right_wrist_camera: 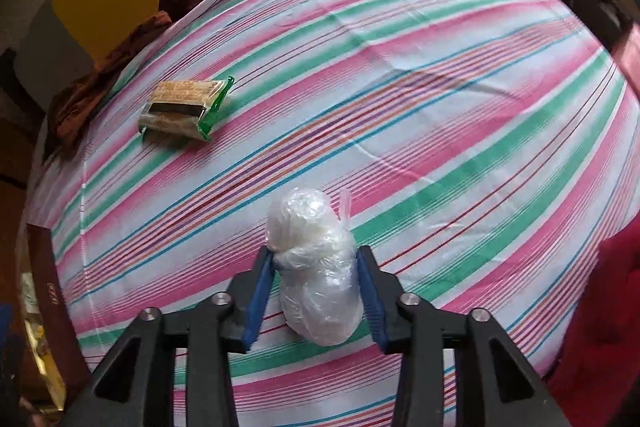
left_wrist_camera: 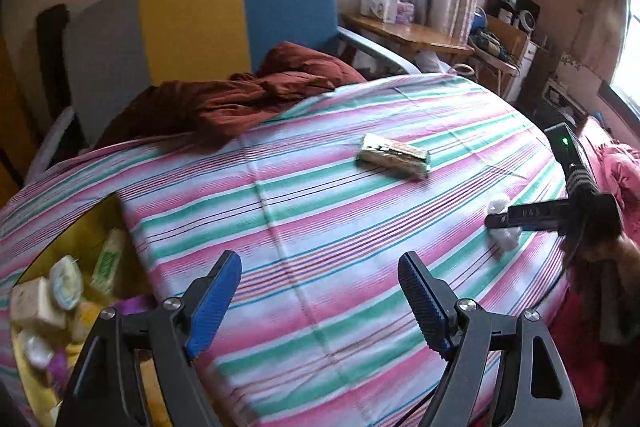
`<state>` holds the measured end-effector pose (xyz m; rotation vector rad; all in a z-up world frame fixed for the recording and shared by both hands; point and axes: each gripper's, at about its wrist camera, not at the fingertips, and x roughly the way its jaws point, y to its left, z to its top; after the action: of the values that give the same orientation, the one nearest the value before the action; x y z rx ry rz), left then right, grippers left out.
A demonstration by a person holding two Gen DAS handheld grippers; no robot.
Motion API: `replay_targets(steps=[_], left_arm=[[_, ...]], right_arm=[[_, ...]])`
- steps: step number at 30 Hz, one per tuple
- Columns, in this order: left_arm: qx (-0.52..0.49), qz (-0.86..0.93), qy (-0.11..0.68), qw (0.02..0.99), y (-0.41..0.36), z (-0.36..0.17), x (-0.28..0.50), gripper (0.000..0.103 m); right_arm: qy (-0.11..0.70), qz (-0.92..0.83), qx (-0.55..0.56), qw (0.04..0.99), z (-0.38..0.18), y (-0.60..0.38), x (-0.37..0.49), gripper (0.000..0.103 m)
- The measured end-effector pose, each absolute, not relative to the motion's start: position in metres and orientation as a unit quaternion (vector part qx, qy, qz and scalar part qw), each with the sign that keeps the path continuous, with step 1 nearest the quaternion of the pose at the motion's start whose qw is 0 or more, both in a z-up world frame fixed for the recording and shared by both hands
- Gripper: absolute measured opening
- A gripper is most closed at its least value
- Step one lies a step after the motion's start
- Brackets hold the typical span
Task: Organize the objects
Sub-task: 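Grasp the white plastic bundle with right tool while left tool grasps cracker snack bar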
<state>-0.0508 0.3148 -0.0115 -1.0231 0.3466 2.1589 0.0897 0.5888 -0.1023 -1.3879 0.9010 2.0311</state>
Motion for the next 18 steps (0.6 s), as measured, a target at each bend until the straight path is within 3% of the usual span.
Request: replay_targets(steps=[3,18], left_arm=[[-0.411,0.821,0.148,0.367,0.345,-0.018,-0.058,0.081],[-0.538,0.751,0.09,0.371,0.479,-0.056,-0.109,0.08]], right_arm=[[0.333,0.752,-0.507,0.257,-0.099,0.589,0.092,0.052],[0.365,0.772,-0.454,0.252,-0.082,0.597,0.106,0.052]])
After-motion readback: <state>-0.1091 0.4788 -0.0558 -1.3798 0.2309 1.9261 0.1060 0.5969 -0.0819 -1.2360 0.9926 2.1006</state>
